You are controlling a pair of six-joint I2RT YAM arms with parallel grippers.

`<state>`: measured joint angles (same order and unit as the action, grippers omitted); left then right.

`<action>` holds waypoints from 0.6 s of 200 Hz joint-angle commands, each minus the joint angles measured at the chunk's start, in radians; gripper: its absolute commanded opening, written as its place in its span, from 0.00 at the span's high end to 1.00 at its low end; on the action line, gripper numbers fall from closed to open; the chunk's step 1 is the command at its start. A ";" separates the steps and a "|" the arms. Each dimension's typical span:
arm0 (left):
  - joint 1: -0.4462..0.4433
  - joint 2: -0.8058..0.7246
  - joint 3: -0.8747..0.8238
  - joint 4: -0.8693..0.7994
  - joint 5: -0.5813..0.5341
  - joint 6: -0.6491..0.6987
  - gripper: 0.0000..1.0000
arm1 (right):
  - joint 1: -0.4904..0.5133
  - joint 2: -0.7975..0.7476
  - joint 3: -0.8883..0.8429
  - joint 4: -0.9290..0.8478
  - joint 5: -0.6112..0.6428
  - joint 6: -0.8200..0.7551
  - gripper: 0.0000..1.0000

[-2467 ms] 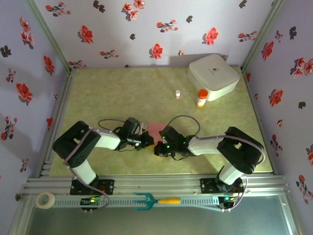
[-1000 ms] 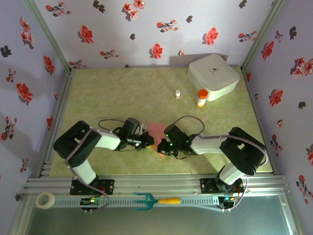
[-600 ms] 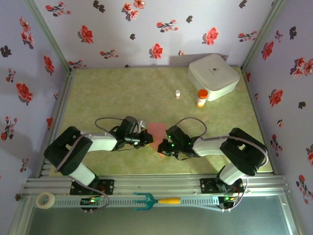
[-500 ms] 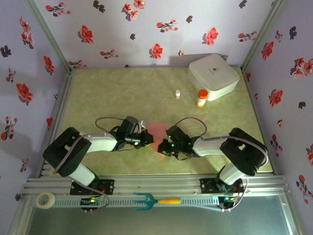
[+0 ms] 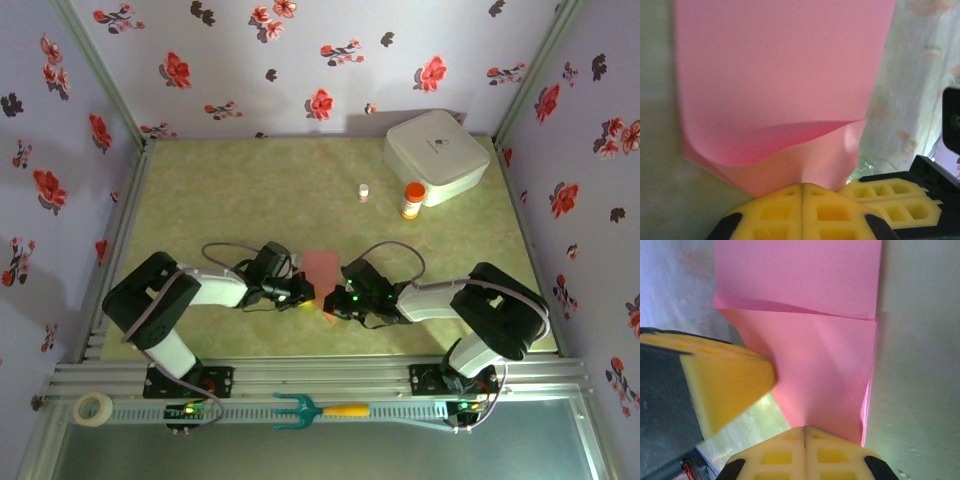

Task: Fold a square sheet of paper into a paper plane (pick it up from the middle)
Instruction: Third fold the triangle at the center of the table.

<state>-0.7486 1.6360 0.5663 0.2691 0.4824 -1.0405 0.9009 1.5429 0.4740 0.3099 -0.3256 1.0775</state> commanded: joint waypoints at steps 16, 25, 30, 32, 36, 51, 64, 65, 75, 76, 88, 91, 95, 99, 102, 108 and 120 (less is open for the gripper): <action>0.060 -0.007 0.044 -0.142 -0.089 0.036 1.00 | -0.004 0.022 -0.048 -0.172 0.022 -0.016 1.00; 0.068 -0.005 0.052 -0.145 -0.089 0.036 1.00 | -0.004 0.026 -0.047 -0.171 0.018 -0.017 1.00; 0.073 -0.004 0.057 -0.152 -0.091 0.037 1.00 | -0.004 0.030 -0.047 -0.171 0.019 -0.018 1.00; 0.075 -0.004 0.059 -0.158 -0.093 0.038 1.00 | -0.004 0.031 -0.048 -0.170 0.018 -0.018 1.00; 0.078 -0.002 0.065 -0.166 -0.098 0.042 1.00 | -0.005 0.032 -0.047 -0.168 0.017 -0.017 1.00; 0.094 0.005 0.073 -0.193 -0.106 0.052 1.00 | -0.004 0.035 -0.047 -0.164 0.014 -0.017 1.00; 0.111 0.007 0.072 -0.212 -0.108 0.060 1.00 | -0.005 0.034 -0.046 -0.164 0.014 -0.019 1.00; 0.112 0.007 0.072 -0.214 -0.108 0.060 1.00 | -0.005 0.034 -0.046 -0.165 0.014 -0.019 1.00; 0.127 0.005 0.072 -0.231 -0.112 0.070 1.00 | -0.004 0.035 -0.045 -0.163 0.014 -0.019 1.00; 0.129 0.004 0.072 -0.233 -0.112 0.070 1.00 | -0.005 0.034 -0.045 -0.164 0.014 -0.019 1.00; 0.144 0.001 0.076 -0.254 -0.116 0.080 1.00 | -0.005 0.034 -0.041 -0.164 0.013 -0.020 1.00; 0.147 0.001 0.079 -0.262 -0.117 0.082 1.00 | -0.005 0.034 -0.040 -0.164 0.012 -0.021 1.00; 0.152 0.000 0.083 -0.269 -0.117 0.087 1.00 | -0.005 0.036 -0.041 -0.163 0.012 -0.021 1.00; 0.156 -0.001 0.088 -0.276 -0.117 0.090 1.00 | -0.005 0.037 -0.040 -0.163 0.010 -0.022 1.00; 0.158 -0.002 0.093 -0.282 -0.119 0.094 1.00 | -0.004 0.037 -0.040 -0.162 0.010 -0.022 1.00; 0.161 -0.005 0.100 -0.295 -0.119 0.101 1.00 | -0.004 0.036 -0.039 -0.161 0.009 -0.024 1.00; 0.164 -0.017 0.119 -0.317 -0.122 0.111 1.00 | -0.004 0.040 -0.034 -0.162 0.004 -0.032 1.00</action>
<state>-0.6144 1.6325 0.6556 0.0723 0.4438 -0.9817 0.9009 1.5425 0.4728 0.3115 -0.3264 1.0740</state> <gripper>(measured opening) 0.058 0.060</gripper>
